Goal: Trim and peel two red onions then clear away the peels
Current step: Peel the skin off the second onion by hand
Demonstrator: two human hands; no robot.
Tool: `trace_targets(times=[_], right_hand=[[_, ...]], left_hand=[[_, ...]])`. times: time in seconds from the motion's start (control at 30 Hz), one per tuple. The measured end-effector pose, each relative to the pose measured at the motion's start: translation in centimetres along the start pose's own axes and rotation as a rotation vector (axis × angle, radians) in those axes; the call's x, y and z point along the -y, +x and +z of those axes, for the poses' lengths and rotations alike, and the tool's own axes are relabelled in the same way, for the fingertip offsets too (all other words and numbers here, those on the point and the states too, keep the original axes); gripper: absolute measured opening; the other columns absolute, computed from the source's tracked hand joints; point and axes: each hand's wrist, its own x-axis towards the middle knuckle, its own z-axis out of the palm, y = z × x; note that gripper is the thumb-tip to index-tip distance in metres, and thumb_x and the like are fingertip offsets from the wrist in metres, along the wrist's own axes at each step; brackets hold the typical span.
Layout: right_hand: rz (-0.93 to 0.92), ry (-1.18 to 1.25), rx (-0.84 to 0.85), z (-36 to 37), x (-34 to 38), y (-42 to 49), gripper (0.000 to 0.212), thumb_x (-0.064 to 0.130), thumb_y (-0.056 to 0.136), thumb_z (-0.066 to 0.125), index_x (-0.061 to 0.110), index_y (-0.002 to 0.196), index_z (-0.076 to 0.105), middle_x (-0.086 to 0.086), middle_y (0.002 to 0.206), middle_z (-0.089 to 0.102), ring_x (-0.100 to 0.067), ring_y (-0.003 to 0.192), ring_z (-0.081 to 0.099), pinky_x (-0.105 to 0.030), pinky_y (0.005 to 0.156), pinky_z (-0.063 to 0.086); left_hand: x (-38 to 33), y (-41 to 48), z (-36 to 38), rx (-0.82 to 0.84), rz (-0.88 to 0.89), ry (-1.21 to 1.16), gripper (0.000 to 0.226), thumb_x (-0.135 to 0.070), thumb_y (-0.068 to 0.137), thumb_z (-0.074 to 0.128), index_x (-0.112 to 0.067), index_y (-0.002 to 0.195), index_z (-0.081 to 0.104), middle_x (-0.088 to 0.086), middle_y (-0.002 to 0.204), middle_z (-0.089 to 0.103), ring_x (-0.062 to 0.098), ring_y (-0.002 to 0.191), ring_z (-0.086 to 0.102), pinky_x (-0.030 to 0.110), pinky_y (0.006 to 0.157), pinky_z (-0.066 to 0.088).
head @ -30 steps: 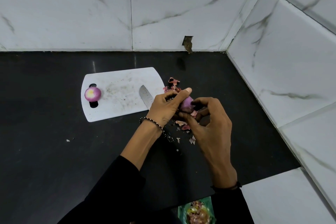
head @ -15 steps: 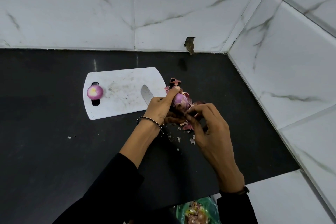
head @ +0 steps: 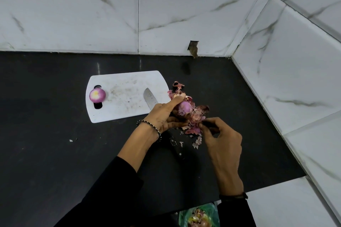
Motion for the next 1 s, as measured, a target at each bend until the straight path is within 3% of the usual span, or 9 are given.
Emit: trace_targets(times=[0.07, 0.17, 0.3, 0.47, 0.63, 0.7, 0.83, 0.93, 1.0], right_hand=[[0.027, -0.017, 0.043, 0.1, -0.2, -0.1, 0.024, 0.019, 0.096, 0.065, 0.024, 0.119, 0.07, 0.01, 0.102, 0.071, 0.001, 0.077, 0.062, -0.014, 0.068, 0.05], [0.073, -0.065, 0.104, 0.3, -0.3, -0.1, 0.016, 0.03, 0.1, 0.057, 0.024, 0.11, 0.068, 0.013, 0.085, 0.065, -0.004, 0.067, 0.06, -0.024, 0.061, 0.053], [0.023, -0.012, 0.065, 0.0, -0.3, 0.0, 0.015, 0.02, 0.094, 0.067, 0.021, 0.108, 0.067, 0.013, 0.097, 0.063, 0.001, 0.084, 0.06, -0.016, 0.076, 0.051], [-0.006, 0.085, -0.023, -0.7, 0.9, 0.5, 0.016, 0.019, 0.096, 0.065, 0.023, 0.111, 0.066, 0.017, 0.097, 0.064, 0.007, 0.088, 0.062, -0.008, 0.076, 0.049], [-0.105, 0.231, -0.051, -1.6, 2.9, 0.8, 0.016, 0.027, 0.094, 0.069, 0.018, 0.107, 0.07, 0.01, 0.098, 0.068, -0.003, 0.09, 0.064, -0.017, 0.077, 0.053], [-0.172, 0.261, -0.033, -2.0, 3.6, 0.8, 0.028, 0.03, 0.085, 0.078, 0.019, 0.108, 0.066, 0.007, 0.103, 0.064, -0.004, 0.089, 0.062, -0.013, 0.076, 0.051], [-0.257, 0.23, -0.012, -2.1, 3.9, 1.2, 0.047, 0.034, 0.073, 0.084, 0.013, 0.11, 0.064, 0.0, 0.108, 0.058, -0.004, 0.089, 0.057, -0.009, 0.074, 0.046], [-0.294, 0.22, -0.025, -2.2, 4.0, 1.3, 0.046, 0.032, 0.071, 0.085, 0.011, 0.107, 0.064, -0.001, 0.105, 0.057, -0.001, 0.088, 0.054, -0.007, 0.074, 0.045], [-0.298, 0.215, -0.025, -2.3, 4.1, 1.3, 0.046, 0.034, 0.072, 0.084, 0.011, 0.106, 0.064, -0.001, 0.105, 0.057, 0.0, 0.088, 0.053, -0.007, 0.074, 0.044]], left_hand=[[-0.1, 0.0, 0.0, 0.004, -0.022, -0.035, 0.047, -0.037, 0.083, 0.076, 0.003, 0.107, 0.065, 0.022, 0.092, 0.075, 0.029, 0.079, 0.074, 0.042, 0.077, 0.062], [-0.1, 0.0, 0.2, 0.032, -0.057, -0.11, 0.048, -0.034, 0.082, 0.078, 0.002, 0.11, 0.063, 0.024, 0.1, 0.073, 0.032, 0.089, 0.074, 0.044, 0.081, 0.061], [-0.1, -0.3, 0.5, 0.101, -0.081, -0.188, 0.047, -0.034, 0.08, 0.077, 0.001, 0.109, 0.063, 0.023, 0.101, 0.073, 0.032, 0.092, 0.074, 0.041, 0.078, 0.062], [-0.2, -0.6, 0.5, 0.194, -0.075, -0.213, 0.046, -0.035, 0.084, 0.072, 0.004, 0.108, 0.063, 0.023, 0.098, 0.074, 0.033, 0.089, 0.074, 0.039, 0.079, 0.061], [0.2, -0.6, 0.3, 0.291, 0.018, -0.091, 0.064, -0.051, 0.071, 0.066, 0.003, 0.106, 0.066, 0.018, 0.103, 0.074, 0.027, 0.094, 0.073, 0.031, 0.078, 0.061], [0.3, -0.6, 0.2, 0.313, 0.057, -0.077, 0.078, -0.057, 0.061, 0.071, 0.004, 0.108, 0.066, 0.023, 0.108, 0.071, 0.026, 0.089, 0.072, 0.031, 0.075, 0.06], [0.6, -0.2, -0.1, 0.397, 0.119, -0.095, 0.12, -0.067, 0.044, 0.085, 0.01, 0.129, 0.054, 0.024, 0.114, 0.056, 0.013, 0.069, 0.057, 0.027, 0.072, 0.059], [0.7, -0.1, -0.2, 0.438, 0.139, -0.073, 0.121, -0.07, 0.037, 0.086, 0.008, 0.125, 0.058, 0.02, 0.107, 0.059, 0.012, 0.068, 0.055, 0.029, 0.077, 0.06], [0.8, 0.0, -0.3, 0.454, 0.144, -0.06, 0.114, -0.07, 0.034, 0.086, 0.006, 0.115, 0.063, 0.011, 0.088, 0.066, 0.008, 0.061, 0.058, 0.027, 0.071, 0.06]])
